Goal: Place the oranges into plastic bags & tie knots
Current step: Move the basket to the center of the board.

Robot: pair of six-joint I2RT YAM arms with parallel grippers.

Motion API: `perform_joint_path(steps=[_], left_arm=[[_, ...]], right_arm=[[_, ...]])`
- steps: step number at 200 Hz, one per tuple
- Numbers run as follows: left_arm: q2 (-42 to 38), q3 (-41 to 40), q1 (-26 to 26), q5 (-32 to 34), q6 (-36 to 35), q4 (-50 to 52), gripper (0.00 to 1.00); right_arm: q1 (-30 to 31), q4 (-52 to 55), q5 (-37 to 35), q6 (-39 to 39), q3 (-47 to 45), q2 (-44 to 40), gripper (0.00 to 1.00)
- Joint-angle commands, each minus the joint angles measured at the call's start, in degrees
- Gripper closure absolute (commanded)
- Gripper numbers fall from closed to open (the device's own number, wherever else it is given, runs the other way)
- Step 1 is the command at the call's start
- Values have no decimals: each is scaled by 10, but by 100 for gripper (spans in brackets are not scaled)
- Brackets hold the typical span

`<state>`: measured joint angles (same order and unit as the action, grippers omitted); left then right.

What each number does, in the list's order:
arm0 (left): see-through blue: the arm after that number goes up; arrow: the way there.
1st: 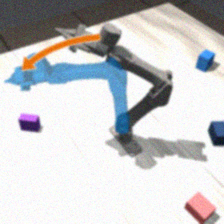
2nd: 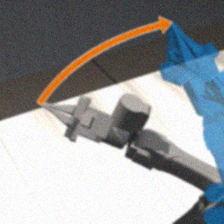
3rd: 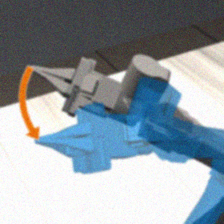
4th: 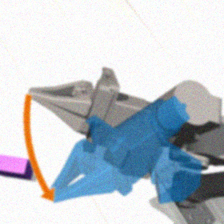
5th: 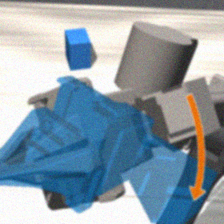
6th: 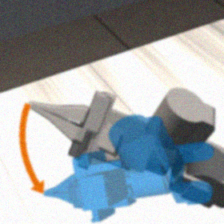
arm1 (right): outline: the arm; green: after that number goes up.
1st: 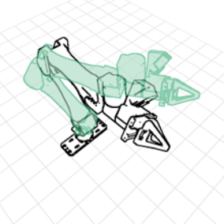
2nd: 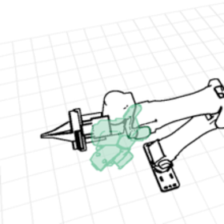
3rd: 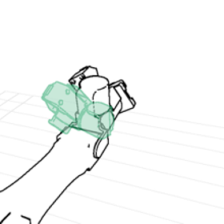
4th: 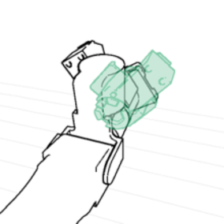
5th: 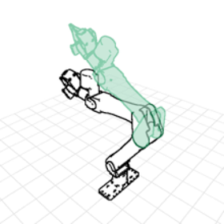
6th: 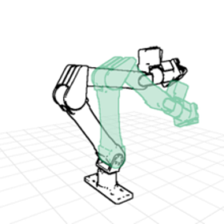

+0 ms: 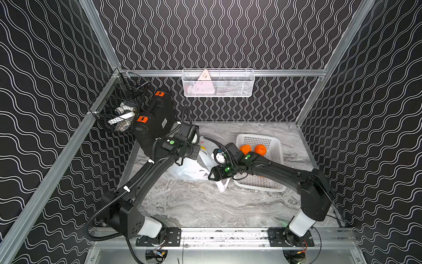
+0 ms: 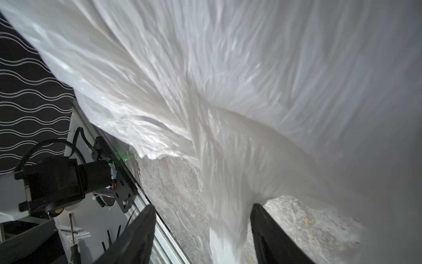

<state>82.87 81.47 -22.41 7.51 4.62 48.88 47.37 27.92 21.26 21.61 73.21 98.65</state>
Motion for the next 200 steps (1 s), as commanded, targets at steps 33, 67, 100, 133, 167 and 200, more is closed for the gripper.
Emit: perform_joint_path(steps=[33, 67, 100, 133, 167, 200], left_arm=[[-3, -6, 1, -1, 2, -1, 100], [-6, -13, 1, -10, 4, -9, 100], [-16, -39, 1, -15, -6, -17, 100], [-38, -71, 1, 0, -8, -12, 100], [-62, -85, -1, 12, 0, -20, 100], [-46, -64, -4, -5, 8, -27, 100]], right_arm=[[2, 0, -55, 8, 8, 19, 58], [1, 25, -56, 5, 25, 16, 86], [-12, 90, -89, -33, 91, -4, 97], [-65, 85, -94, -58, 111, -5, 98], [-122, 65, -53, -67, 148, 31, 83], [-138, 65, 2, -64, 183, 44, 75]])
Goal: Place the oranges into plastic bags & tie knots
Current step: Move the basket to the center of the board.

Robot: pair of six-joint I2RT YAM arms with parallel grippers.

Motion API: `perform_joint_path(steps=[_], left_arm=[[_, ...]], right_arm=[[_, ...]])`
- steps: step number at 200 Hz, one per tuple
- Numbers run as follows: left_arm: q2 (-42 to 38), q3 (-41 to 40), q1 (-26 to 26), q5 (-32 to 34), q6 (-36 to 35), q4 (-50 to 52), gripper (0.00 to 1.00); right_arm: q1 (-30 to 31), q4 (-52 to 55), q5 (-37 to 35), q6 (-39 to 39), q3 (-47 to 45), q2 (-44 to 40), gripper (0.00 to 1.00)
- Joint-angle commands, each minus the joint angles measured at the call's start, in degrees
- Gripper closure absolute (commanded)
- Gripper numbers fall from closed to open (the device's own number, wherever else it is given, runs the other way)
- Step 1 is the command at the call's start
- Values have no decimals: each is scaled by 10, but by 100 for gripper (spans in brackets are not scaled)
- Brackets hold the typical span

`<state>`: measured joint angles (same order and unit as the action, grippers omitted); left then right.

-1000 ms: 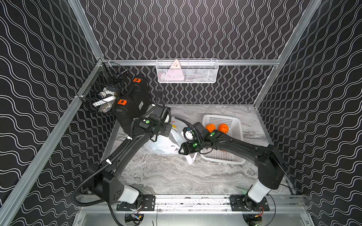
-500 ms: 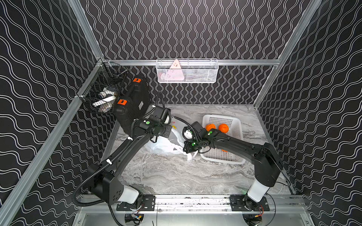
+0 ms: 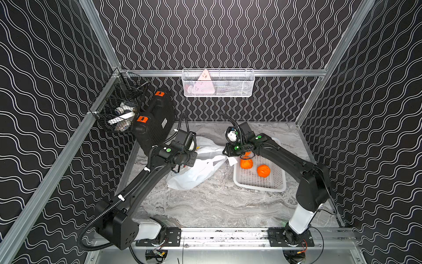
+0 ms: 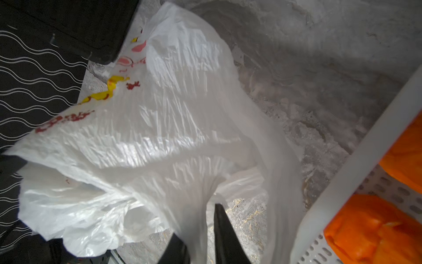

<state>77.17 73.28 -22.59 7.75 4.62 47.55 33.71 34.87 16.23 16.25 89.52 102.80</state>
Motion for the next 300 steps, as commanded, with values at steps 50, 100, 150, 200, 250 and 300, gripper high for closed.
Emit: perform_joint_path(steps=[50, 100, 150, 200, 250, 300], left_arm=[[46, 62, -19, -21, 18, -16, 100], [66, 90, -28, -34, 45, 23, 100], [74, 71, -36, -56, 54, 20, 100], [84, 85, -36, -65, 65, 12, 100], [70, 76, -36, -58, 59, 23, 100], [59, 71, -35, -47, 57, 9, 100]], right_arm=[[0, -22, -28, 36, -5, -24, 46], [-20, 88, -163, 65, 13, -62, 35], [-22, 86, -17, 61, -69, -143, 35], [103, -83, 33, 109, -104, -104, 40], [82, -142, -6, 117, -50, -18, 53], [70, -139, 77, 120, -24, 52, 59]])
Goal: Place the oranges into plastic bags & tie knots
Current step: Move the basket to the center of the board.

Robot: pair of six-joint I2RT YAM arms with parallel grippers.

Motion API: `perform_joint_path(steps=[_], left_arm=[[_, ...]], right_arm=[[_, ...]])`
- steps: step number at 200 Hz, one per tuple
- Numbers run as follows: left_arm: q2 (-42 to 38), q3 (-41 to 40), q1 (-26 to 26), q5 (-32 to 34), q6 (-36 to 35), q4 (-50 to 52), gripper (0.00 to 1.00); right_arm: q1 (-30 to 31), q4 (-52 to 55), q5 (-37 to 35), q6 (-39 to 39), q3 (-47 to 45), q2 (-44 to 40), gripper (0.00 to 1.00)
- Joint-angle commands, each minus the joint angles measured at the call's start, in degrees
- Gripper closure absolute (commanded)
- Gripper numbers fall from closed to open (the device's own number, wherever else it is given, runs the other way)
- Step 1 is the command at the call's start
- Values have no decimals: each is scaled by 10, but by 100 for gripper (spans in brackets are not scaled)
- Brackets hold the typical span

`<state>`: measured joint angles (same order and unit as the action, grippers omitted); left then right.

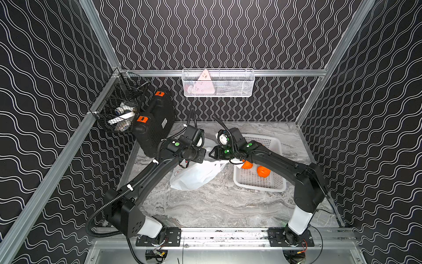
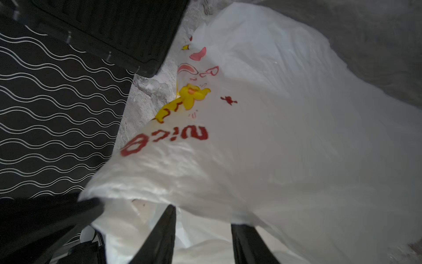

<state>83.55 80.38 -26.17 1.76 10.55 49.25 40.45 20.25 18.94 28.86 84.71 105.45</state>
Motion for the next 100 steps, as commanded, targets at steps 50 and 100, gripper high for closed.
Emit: perform_joint_path(steps=[50, 100], left_arm=[[35, 43, 1, 76, 32, -13, 100], [69, 80, 7, 130, 71, 2, 100]], right_arm=[[23, 42, 132, -35, -72, -48, 60], [74, 29, 148, -28, -194, -110, 59]])
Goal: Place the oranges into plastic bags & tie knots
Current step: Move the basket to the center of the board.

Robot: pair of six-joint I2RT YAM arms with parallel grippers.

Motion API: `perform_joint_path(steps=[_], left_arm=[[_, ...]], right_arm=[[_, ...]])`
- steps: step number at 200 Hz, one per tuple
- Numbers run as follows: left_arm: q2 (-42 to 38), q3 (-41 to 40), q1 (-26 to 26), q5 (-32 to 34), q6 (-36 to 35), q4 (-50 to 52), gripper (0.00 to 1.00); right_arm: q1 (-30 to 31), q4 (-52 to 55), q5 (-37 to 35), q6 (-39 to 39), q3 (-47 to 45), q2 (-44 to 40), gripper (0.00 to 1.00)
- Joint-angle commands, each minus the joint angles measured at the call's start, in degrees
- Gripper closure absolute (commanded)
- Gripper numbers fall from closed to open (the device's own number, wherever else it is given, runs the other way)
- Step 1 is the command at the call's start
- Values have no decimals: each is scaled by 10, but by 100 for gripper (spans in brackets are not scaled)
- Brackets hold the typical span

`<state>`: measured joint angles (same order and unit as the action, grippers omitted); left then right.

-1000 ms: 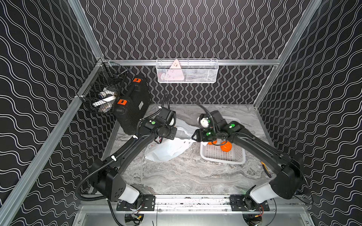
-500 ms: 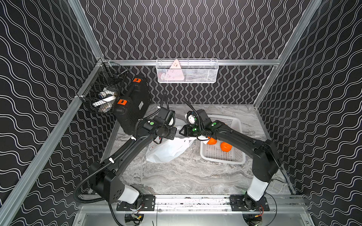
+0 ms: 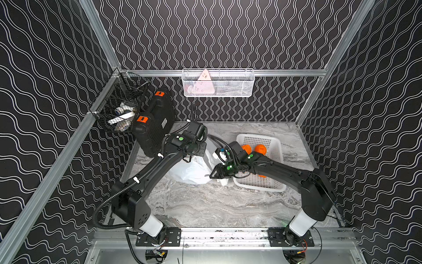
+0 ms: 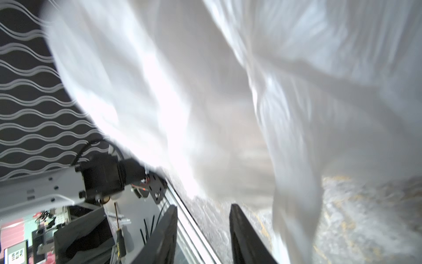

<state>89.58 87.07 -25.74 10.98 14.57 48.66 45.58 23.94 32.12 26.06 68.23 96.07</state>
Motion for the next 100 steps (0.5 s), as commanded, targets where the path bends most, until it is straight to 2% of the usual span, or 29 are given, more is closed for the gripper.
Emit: perform_joint_path(steps=[1, 26, 56, 78, 100], left_arm=[[9, 13, 3, 38, 31, 8, 100], [13, 18, 4, 42, 40, 13, 100], [7, 14, 4, 28, 35, 14, 100], [-12, -7, 4, 15, 36, 15, 100], [-25, -29, 4, 2, 35, 13, 100]], right_arm=[[24, -9, 15, 1, -29, -16, 59], [45, -1, -7, 6, -51, -22, 60], [46, 50, -75, 8, -39, -65, 58], [46, 77, -167, 16, -14, -100, 49], [40, 76, -204, 27, 11, -84, 43]])
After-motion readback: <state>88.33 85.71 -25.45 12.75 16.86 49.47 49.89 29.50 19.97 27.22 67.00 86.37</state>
